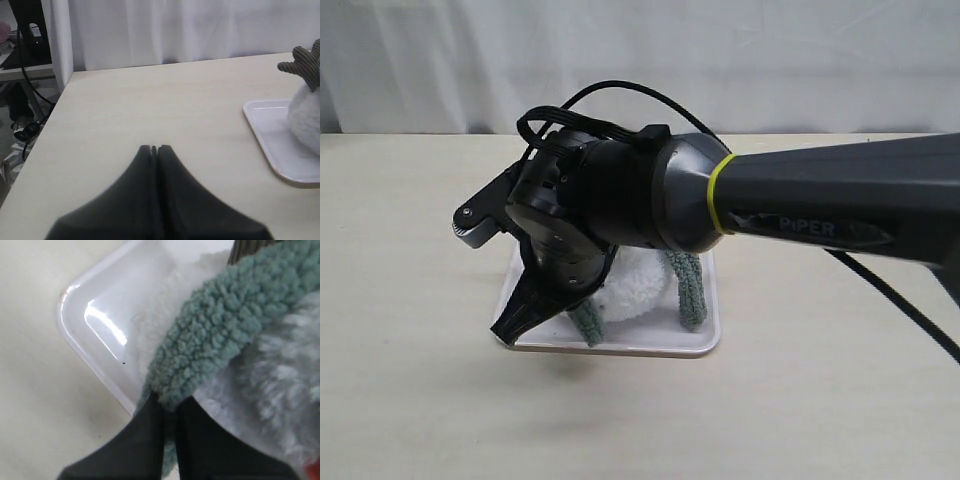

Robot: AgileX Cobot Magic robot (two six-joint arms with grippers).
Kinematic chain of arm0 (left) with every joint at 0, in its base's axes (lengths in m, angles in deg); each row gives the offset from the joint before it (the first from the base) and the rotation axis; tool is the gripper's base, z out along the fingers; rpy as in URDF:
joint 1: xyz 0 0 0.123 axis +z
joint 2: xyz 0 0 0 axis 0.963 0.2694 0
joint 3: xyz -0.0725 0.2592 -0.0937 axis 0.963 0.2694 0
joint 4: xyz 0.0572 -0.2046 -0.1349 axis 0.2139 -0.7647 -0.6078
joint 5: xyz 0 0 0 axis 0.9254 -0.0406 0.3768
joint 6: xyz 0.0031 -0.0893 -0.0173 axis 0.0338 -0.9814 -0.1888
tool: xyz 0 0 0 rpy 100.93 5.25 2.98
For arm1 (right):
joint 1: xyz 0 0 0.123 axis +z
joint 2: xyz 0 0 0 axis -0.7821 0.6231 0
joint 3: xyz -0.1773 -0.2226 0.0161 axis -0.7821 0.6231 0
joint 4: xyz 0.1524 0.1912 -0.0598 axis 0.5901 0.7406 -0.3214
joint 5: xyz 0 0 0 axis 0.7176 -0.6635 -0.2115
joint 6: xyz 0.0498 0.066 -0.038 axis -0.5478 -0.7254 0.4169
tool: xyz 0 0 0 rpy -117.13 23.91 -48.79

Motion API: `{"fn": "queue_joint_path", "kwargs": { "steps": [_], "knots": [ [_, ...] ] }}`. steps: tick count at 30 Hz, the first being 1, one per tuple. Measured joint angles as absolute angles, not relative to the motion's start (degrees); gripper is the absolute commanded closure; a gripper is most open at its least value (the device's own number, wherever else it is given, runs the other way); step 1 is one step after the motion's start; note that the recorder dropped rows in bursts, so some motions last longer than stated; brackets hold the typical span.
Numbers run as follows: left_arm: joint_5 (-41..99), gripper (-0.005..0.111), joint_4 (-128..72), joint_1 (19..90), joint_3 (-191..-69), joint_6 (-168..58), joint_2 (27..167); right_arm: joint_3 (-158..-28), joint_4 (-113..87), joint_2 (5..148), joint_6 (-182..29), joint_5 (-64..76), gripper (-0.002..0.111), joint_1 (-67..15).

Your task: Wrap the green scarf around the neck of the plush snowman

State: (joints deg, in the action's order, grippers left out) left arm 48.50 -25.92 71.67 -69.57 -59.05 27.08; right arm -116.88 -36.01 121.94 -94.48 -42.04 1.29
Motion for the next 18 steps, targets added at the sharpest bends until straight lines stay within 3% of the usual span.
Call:
{"fn": "queue_joint_path", "kwargs": {
  "steps": [6,18],
  "knots": [
    [48.50,0.107,-25.92,71.67,-69.57,-59.05,27.08,-116.88,-37.33,121.94,-94.48,-43.34,0.104,1.29],
    [48.50,0.107,-25.92,71.67,-69.57,-59.05,27.08,-122.61,-40.34,121.94,-90.43,-59.90,0.104,1.29]
  ]
}}
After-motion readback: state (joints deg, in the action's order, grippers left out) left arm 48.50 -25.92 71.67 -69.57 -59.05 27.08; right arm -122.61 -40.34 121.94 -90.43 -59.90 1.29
